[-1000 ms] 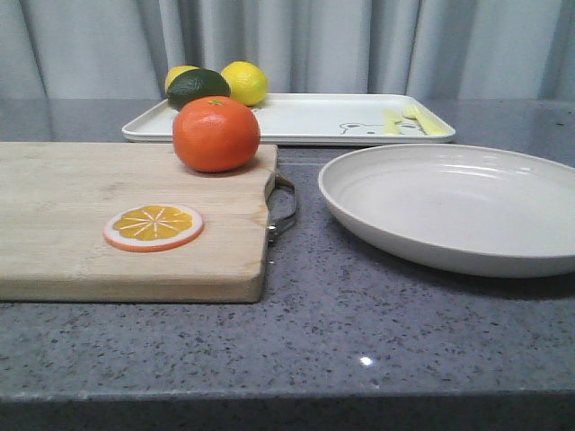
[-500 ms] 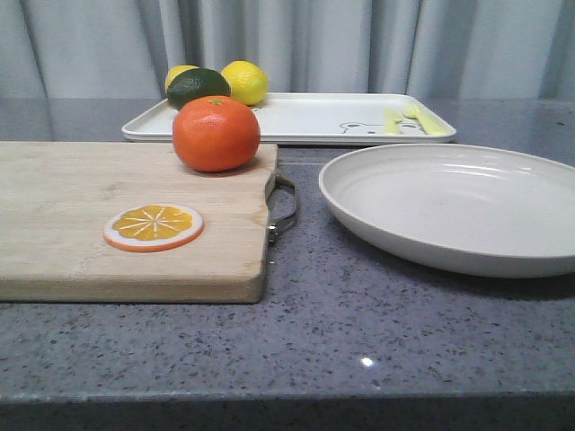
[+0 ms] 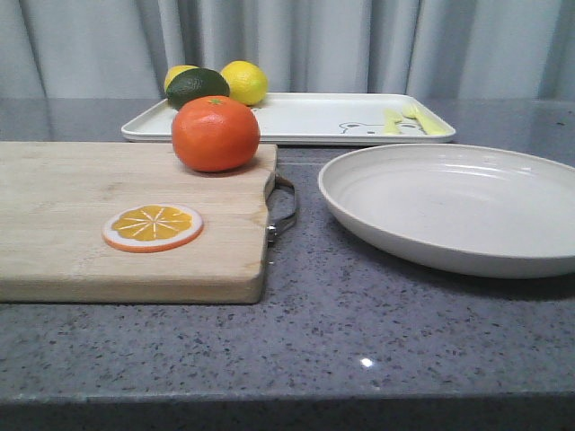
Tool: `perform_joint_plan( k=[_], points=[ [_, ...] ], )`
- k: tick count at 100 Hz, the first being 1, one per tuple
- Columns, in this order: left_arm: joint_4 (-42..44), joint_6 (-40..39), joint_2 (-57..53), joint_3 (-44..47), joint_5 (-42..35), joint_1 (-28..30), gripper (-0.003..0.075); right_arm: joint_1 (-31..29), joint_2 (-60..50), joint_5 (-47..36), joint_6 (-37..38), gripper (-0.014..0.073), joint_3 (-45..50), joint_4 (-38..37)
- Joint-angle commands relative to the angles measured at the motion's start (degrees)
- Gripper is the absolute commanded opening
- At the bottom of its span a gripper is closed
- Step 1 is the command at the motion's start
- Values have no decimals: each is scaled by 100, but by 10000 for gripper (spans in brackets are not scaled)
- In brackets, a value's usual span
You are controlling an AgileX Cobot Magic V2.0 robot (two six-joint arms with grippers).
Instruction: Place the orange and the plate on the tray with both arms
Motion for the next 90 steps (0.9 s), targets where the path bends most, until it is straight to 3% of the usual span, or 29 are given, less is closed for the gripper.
perform_joint_plan(
  k=[1,46,90],
  points=[
    [-55,-22,429,-444,-532,13,-20,-31,426,-374,-15,-57,-447,-65],
    [-55,-22,2518,-1844,-594,13,-20,-31,2020,-387,-15,-57,-1487,-65],
    [-55,-22,3039,-1881,-749,13,-20,-31,2099,-580,-15,-57,-1502,-65]
  ],
)
